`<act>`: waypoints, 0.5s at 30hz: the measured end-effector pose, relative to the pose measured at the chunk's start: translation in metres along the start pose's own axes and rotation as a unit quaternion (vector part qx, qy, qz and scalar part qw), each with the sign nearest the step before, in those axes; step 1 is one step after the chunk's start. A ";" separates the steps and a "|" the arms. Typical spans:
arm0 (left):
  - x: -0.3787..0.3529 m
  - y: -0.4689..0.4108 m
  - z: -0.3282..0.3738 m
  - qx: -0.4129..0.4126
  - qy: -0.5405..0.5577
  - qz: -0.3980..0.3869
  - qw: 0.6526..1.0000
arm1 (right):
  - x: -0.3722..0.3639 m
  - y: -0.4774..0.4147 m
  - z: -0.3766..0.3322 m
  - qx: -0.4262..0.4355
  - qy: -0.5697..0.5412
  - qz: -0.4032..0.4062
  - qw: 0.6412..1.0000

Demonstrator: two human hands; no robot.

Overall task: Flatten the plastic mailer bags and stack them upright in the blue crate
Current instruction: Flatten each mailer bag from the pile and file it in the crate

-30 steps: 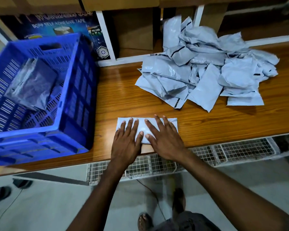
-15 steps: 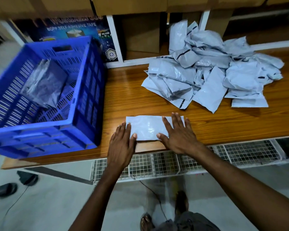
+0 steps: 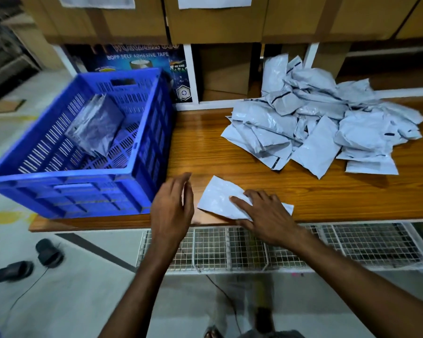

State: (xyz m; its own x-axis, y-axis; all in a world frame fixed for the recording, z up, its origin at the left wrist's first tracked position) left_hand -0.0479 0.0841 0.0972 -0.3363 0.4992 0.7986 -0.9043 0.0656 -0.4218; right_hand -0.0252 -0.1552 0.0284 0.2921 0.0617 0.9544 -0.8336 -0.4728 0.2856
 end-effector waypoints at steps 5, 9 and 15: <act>0.056 -0.020 0.010 -0.011 -0.083 0.155 0.984 | 0.027 0.003 0.005 0.000 -0.133 0.088 0.987; 0.091 -0.033 -0.026 0.085 -0.102 0.180 0.975 | 0.086 -0.012 -0.016 0.074 -0.183 0.150 0.969; 0.117 -0.030 -0.096 0.195 -0.216 0.065 0.955 | 0.165 -0.045 -0.089 0.149 -0.242 0.220 0.933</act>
State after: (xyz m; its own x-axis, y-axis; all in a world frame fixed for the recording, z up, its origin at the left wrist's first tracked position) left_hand -0.0347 0.2232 0.1617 -0.4537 0.0736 0.8881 -0.8481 -0.3416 -0.4050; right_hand 0.0187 -0.0459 0.1812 0.1906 -0.5661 0.8020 -0.7764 -0.5869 -0.2297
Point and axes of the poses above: each hand's wrist, its own y-axis away from the middle knuckle, its own x-axis out of the back of the hand, z = x × y, the point moved 4 cm from there along -y, towards the middle knuckle, and after that the axes turned 14 degrees about -z, right-handed, at the moved point
